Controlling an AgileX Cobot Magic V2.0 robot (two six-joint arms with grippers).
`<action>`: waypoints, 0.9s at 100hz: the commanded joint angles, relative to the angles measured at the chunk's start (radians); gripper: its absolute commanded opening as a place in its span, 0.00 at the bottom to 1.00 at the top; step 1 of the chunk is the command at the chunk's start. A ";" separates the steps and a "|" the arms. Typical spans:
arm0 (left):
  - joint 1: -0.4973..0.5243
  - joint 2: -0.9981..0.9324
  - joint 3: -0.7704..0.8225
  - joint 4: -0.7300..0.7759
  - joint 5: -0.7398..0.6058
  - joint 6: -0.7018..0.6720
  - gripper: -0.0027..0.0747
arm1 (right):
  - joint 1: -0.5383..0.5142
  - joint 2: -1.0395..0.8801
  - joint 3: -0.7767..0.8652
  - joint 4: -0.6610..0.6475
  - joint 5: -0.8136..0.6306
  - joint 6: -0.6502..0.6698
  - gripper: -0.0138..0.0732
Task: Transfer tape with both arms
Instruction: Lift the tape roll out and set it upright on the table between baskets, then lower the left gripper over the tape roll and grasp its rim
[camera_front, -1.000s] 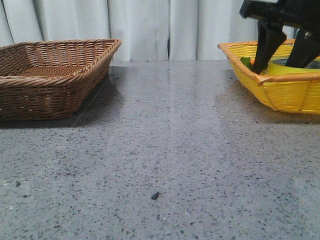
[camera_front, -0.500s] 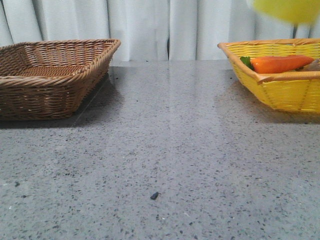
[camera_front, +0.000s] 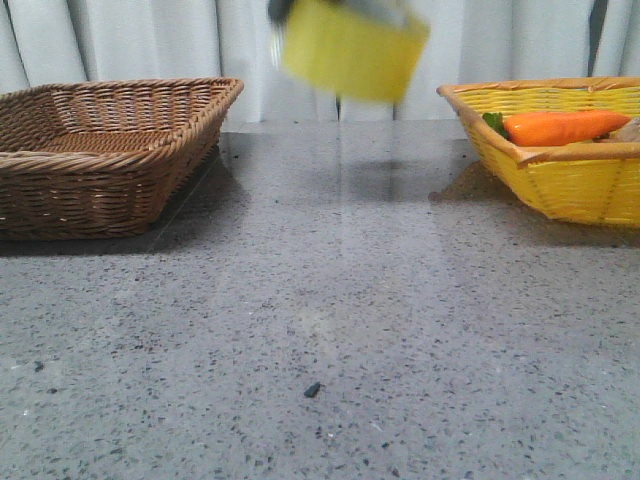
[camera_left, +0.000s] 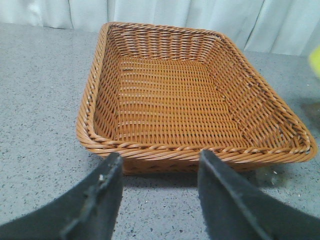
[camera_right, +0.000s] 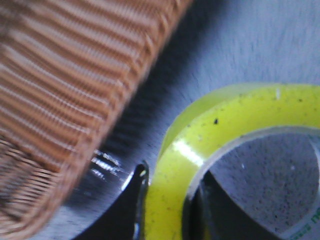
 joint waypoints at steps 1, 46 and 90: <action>-0.009 0.012 -0.025 -0.003 -0.081 0.002 0.44 | -0.003 -0.017 -0.036 -0.009 -0.034 -0.002 0.18; -0.042 0.059 -0.184 -0.103 0.046 0.094 0.34 | -0.003 -0.189 -0.043 -0.009 0.088 -0.001 0.50; -0.312 0.554 -0.668 -0.208 0.182 0.222 0.31 | -0.003 -0.839 0.283 -0.073 -0.038 -0.054 0.09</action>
